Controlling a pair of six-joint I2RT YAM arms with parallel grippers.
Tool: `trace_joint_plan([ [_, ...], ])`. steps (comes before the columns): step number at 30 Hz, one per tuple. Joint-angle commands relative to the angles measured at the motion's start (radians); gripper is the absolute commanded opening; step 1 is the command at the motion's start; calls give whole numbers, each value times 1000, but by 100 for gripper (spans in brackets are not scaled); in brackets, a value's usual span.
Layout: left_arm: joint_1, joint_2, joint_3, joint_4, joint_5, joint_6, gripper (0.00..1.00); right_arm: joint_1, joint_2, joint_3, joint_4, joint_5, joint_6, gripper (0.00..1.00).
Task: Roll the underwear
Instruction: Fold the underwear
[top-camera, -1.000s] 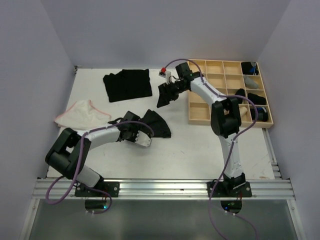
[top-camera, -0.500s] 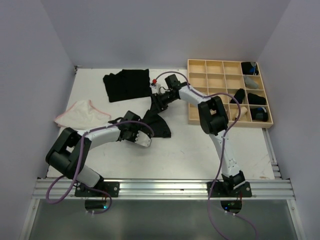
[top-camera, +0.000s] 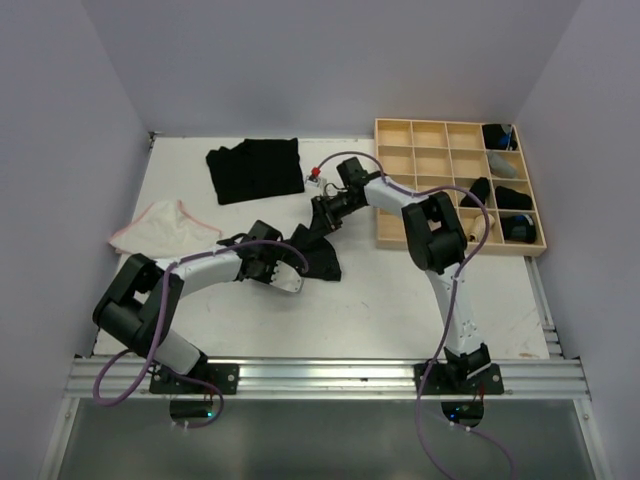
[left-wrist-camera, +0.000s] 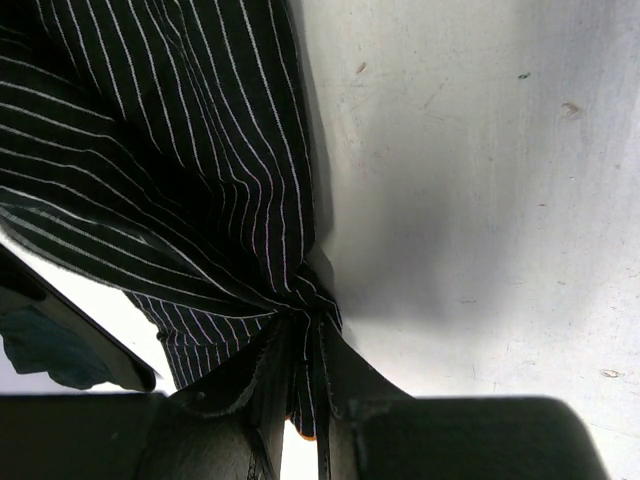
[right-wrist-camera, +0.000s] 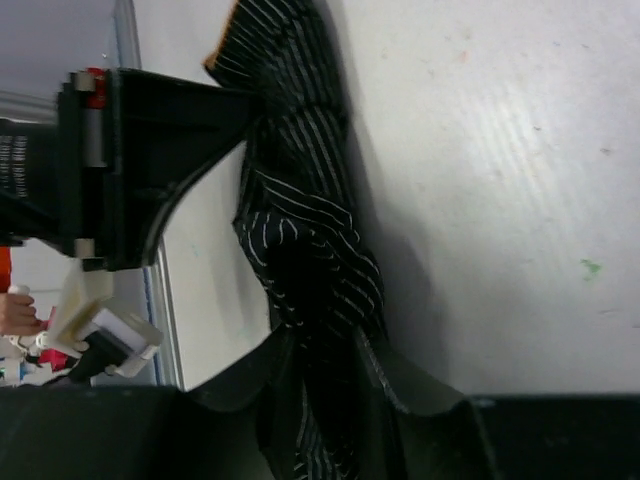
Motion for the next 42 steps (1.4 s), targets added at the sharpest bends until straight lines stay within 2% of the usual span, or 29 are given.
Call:
trace_joint_plan([
  [1, 20, 59, -47, -139, 48, -37, 18, -1, -171, -67, 0, -57, -102, 27],
  [5, 20, 61, -49, -141, 50, -37, 18, -1, -228, -107, -124, -34, -313, 26],
  [12, 18, 69, -44, -145, 53, -42, 19, 19, -311, -230, -222, 62, -592, 24],
  [16, 20, 75, -35, -151, 55, -40, 18, 71, -326, -287, -369, 121, -831, 20],
  [19, 18, 79, -30, -154, 56, -42, 19, 95, -344, -313, -437, 164, -913, 16],
  [24, 20, 82, -26, -162, 61, -37, 19, 92, -364, -308, -485, 179, -938, 15],
  [28, 20, 75, -29, -164, 64, -39, 21, 56, -390, -272, -490, 93, -848, 18],
  [30, 20, 67, -36, -164, 68, -39, 22, 24, -413, -276, -425, 55, -766, 27],
  [31, 20, 66, -40, -165, 68, -37, 23, 20, -448, -300, -334, 46, -687, 29],
  [33, 20, 59, -46, -164, 68, -36, 24, 20, -499, -346, -206, 82, -604, 38],
  [34, 20, 56, -46, -164, 68, -34, 25, 20, -536, -395, -78, 125, -526, 43],
  [37, 20, 56, -47, -161, 73, -33, 26, 31, -518, -390, 3, 190, -430, 44],
  [42, 20, 61, -47, -161, 76, -37, 27, 30, -461, -379, 173, 198, -159, 36],
])
